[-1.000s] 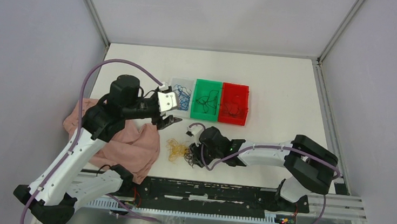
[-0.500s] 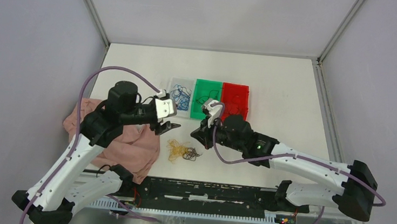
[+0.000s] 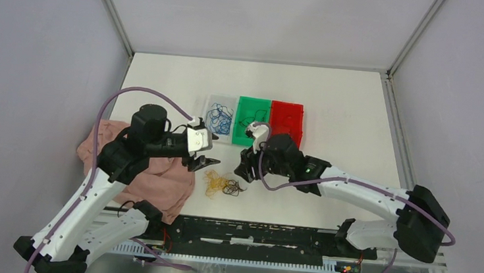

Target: Untangle the cables

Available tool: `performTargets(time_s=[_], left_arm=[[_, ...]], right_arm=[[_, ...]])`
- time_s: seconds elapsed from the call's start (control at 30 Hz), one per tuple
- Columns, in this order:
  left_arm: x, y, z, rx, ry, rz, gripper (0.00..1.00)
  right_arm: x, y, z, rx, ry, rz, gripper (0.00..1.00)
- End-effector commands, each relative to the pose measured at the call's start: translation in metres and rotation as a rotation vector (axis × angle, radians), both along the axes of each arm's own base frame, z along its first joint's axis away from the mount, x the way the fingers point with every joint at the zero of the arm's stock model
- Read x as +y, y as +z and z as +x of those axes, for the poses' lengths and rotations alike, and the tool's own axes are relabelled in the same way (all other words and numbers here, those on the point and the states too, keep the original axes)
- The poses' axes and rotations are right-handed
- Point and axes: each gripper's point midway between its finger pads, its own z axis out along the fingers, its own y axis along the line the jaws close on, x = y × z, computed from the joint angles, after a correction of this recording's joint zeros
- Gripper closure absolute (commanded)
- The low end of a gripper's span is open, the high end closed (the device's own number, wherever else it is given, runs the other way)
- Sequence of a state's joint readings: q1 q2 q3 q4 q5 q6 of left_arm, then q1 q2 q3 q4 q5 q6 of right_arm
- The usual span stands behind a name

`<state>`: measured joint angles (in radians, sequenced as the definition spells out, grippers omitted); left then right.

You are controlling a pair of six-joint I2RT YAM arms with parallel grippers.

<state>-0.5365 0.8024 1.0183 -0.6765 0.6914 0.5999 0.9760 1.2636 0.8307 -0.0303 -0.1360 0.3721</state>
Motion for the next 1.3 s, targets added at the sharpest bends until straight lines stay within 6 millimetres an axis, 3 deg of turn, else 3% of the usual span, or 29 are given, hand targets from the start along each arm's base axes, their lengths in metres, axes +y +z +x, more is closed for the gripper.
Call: performTargets(time_s=[0.0,0.1,0.17,0.47,0.67,0.73,0.83,1.1,1.27], left_arm=[[-0.003,0.015,0.000,-0.077,-0.038,-0.023,0.30],[-0.004,0.018,0.001,-0.078,-0.035,-0.025,0.30],[-0.004,0.017,0.002,-0.072,-0.035,-0.025,0.30],[-0.004,0.018,0.003,-0.066,-0.023,-0.024,0.30],[-0.004,0.015,0.004,-0.062,-0.021,-0.019,0.30],[-0.004,0.013,0.004,-0.061,-0.020,-0.017,0.30],[-0.004,0.010,0.003,-0.054,-0.026,-0.014,0.30],[-0.007,-0.012,-0.003,0.003,-0.034,-0.040,0.30],[-0.009,-0.018,-0.001,0.003,-0.005,-0.095,0.32]], right_arm=[[-0.007,-0.067,-0.011,0.077,0.029,-0.107,0.43],[-0.001,-0.101,-0.019,0.095,0.071,-0.158,0.43],[0.004,-0.112,-0.020,0.090,0.093,-0.176,0.46],[0.029,-0.134,-0.014,0.103,0.136,-0.191,0.55],[0.025,-0.140,-0.007,0.100,0.084,-0.225,0.81],[0.020,-0.130,-0.005,0.074,0.069,-0.223,0.90],[0.016,-0.098,-0.002,0.022,0.060,-0.189,1.00],[0.023,0.026,-0.017,-0.042,0.125,0.028,1.00],[0.031,0.072,-0.030,-0.029,0.181,0.135,1.00]])
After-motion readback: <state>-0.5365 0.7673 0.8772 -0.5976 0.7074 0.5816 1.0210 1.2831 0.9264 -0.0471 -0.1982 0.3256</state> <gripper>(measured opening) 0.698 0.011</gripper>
